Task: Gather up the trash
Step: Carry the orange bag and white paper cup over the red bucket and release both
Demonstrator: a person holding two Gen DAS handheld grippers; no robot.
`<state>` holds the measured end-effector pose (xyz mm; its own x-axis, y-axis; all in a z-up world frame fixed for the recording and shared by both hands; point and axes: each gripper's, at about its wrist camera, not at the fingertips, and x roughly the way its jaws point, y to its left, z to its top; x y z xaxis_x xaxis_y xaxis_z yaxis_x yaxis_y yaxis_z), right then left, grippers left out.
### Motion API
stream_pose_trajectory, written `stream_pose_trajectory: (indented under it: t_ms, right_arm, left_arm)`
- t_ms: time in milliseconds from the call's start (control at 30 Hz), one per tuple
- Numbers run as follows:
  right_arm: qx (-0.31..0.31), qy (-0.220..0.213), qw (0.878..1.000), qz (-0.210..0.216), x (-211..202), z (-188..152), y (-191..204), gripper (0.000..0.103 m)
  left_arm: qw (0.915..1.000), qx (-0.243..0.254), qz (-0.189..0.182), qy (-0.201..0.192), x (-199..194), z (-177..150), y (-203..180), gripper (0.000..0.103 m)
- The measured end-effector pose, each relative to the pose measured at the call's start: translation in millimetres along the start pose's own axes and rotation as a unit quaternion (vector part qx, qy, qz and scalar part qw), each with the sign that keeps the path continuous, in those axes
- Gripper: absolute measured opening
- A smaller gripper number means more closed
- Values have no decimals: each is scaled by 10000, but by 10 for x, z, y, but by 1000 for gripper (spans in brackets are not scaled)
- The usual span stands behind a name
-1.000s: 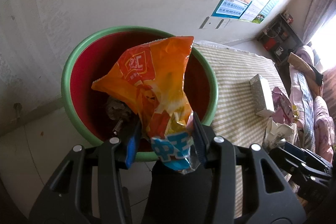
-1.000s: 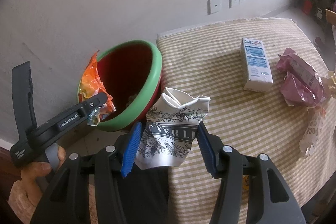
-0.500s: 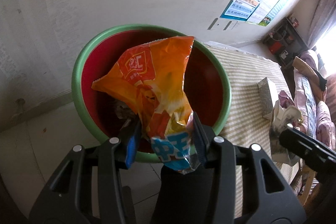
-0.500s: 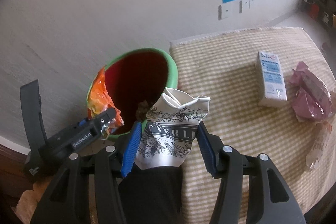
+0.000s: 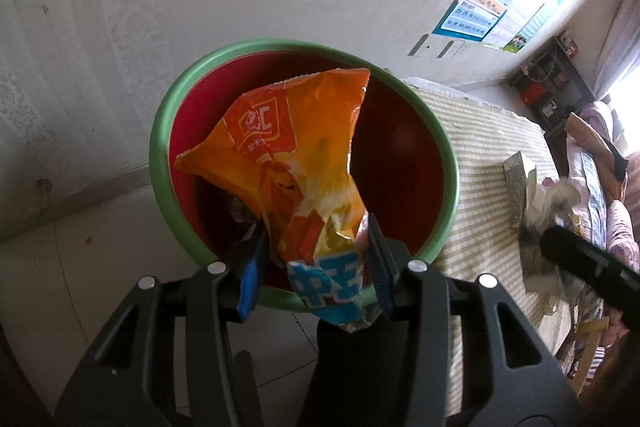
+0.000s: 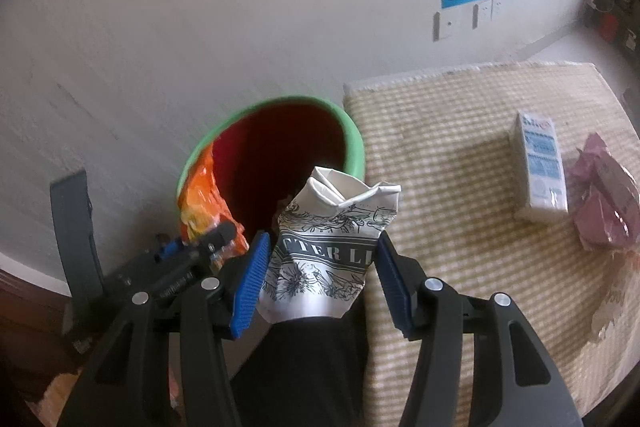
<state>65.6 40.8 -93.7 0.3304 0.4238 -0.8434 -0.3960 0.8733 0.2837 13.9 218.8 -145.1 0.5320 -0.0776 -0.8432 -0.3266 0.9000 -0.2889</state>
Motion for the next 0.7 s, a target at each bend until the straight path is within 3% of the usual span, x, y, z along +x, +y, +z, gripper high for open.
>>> stream_pose_trajectory:
  t_ms: [700]
  right_arm:
    - [-293, -117, 9995, 8, 159, 299, 207, 53]
  left_arm:
    - [9999, 66, -34, -119, -3, 172, -7, 44]
